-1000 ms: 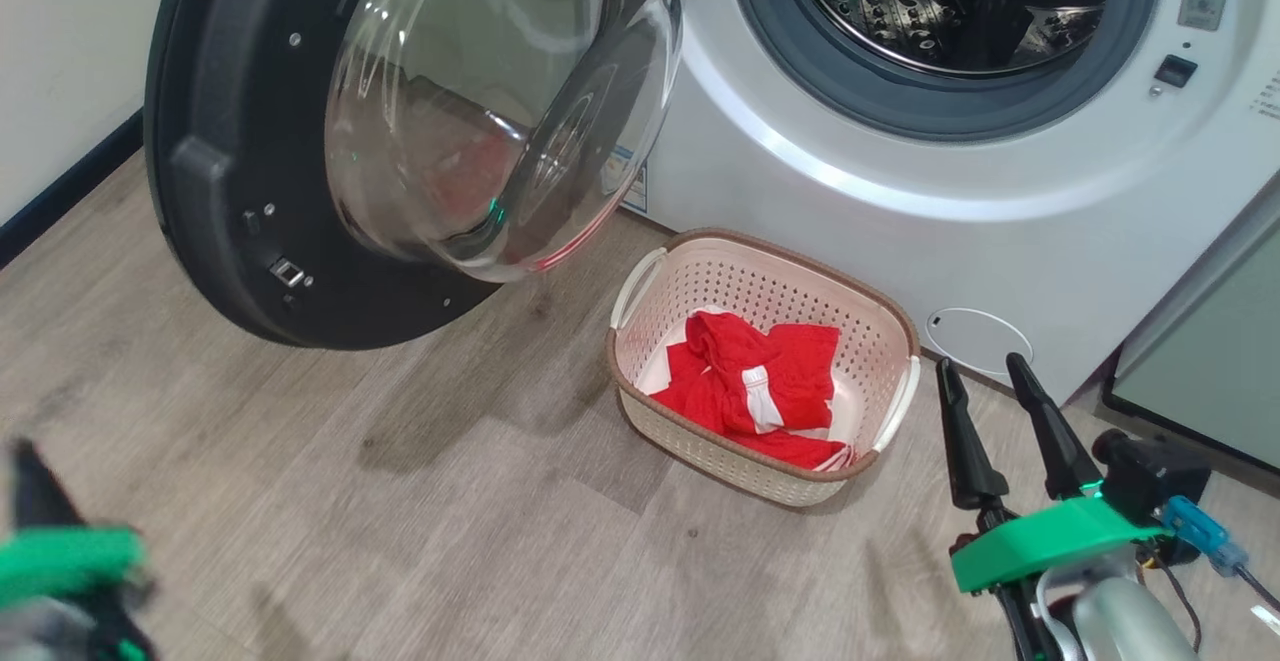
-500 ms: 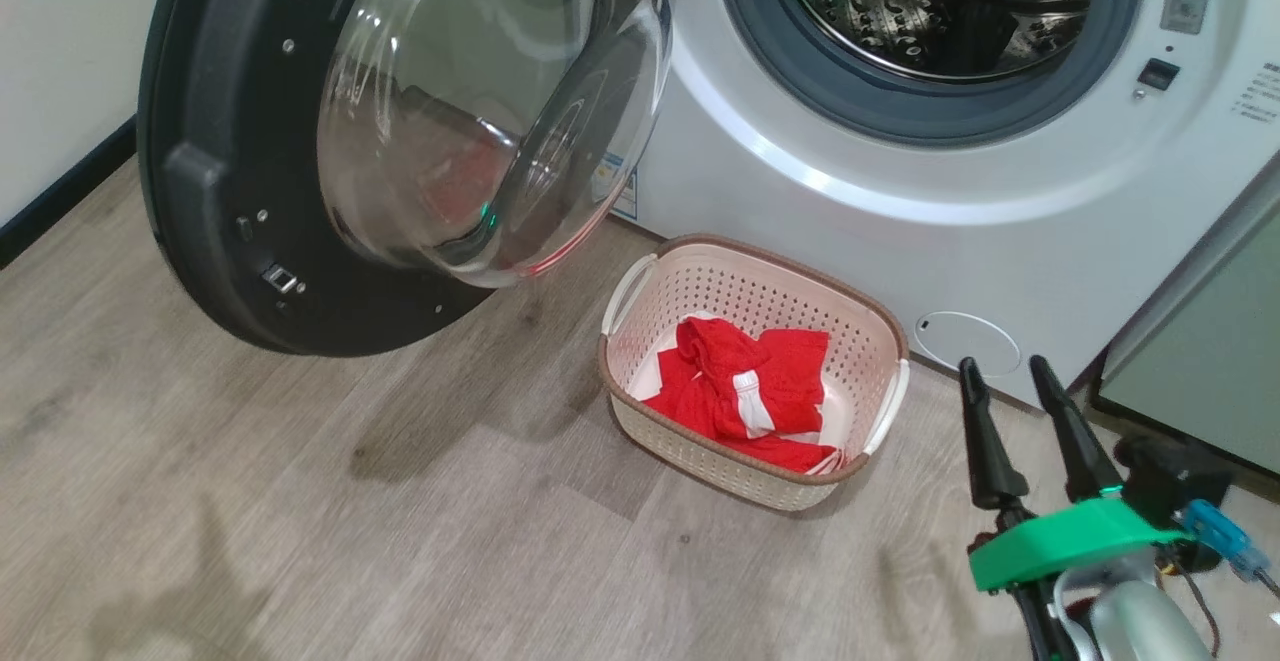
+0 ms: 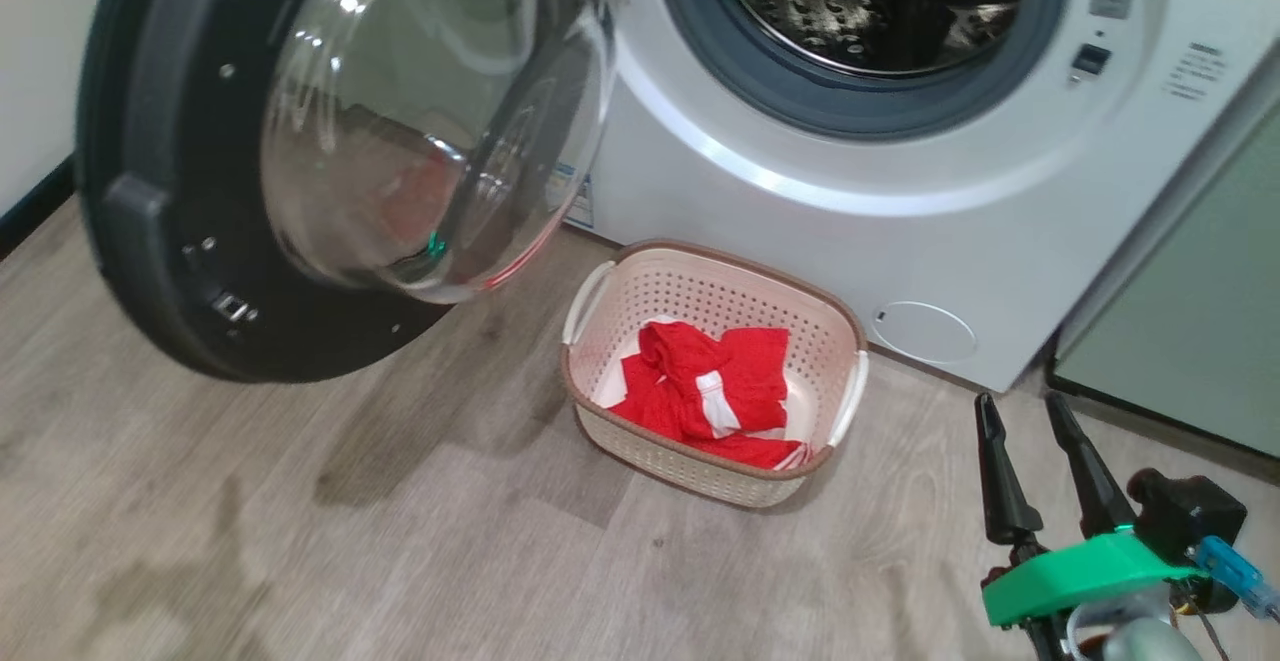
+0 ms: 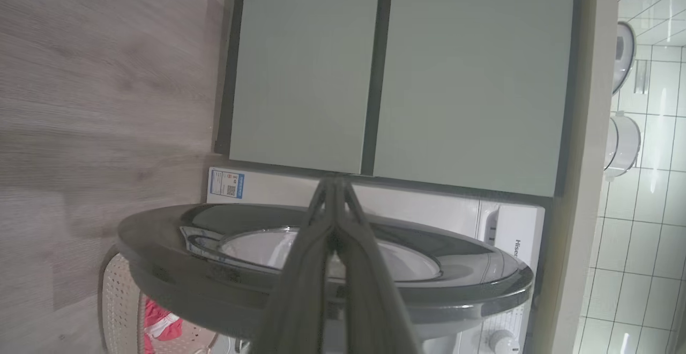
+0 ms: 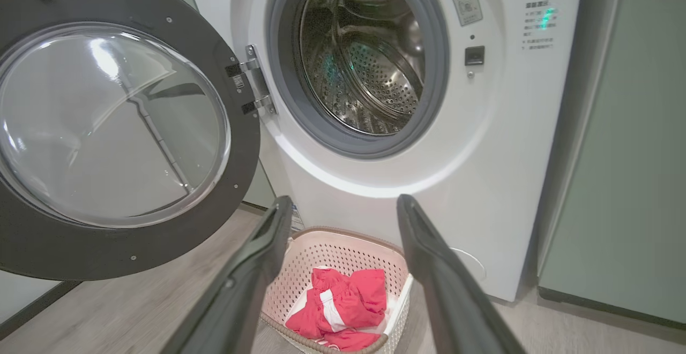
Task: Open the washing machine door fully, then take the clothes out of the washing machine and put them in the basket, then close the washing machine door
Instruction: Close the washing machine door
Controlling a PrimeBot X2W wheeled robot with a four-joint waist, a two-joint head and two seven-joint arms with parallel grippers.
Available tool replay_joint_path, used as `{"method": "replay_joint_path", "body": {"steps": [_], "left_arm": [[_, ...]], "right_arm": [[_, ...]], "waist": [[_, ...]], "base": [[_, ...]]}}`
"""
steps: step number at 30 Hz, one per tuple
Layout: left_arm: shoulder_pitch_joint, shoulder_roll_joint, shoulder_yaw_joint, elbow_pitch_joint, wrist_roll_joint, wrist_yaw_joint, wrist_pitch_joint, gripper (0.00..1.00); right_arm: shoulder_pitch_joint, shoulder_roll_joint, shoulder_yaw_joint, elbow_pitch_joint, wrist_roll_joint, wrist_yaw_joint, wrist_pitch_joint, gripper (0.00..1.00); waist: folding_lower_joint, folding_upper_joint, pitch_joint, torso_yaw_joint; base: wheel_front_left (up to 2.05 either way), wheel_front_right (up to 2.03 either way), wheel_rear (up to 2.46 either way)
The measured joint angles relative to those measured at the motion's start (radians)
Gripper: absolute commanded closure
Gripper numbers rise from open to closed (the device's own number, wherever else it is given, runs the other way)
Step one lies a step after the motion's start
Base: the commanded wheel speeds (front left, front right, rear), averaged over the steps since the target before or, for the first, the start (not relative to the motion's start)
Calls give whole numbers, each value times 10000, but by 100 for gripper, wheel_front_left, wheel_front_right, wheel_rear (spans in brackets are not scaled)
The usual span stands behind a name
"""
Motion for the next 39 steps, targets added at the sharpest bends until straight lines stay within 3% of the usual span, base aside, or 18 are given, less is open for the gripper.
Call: {"method": "replay_joint_path", "body": {"steps": [19,30,39], "left_arm": [[-91,-418,-1187,-777,261,-617,2132,100],[416,-2255,-2351,-2744,-40,-817,4353,100],[1577,-3321,-2980,-5093,-196,-232,5269,100]], "right_arm": [[83,-36,2,-6,0,0,0,0],[85,-27,-29,-8,0,0,0,0],[84,-6,8,44,0,0,0,0]], "waist": [[0,0,4,-671],[0,0,-35,-639],[0,0,-83,-994]], "base": [[0,0,0],[0,0,0],[0,0,0]]}}
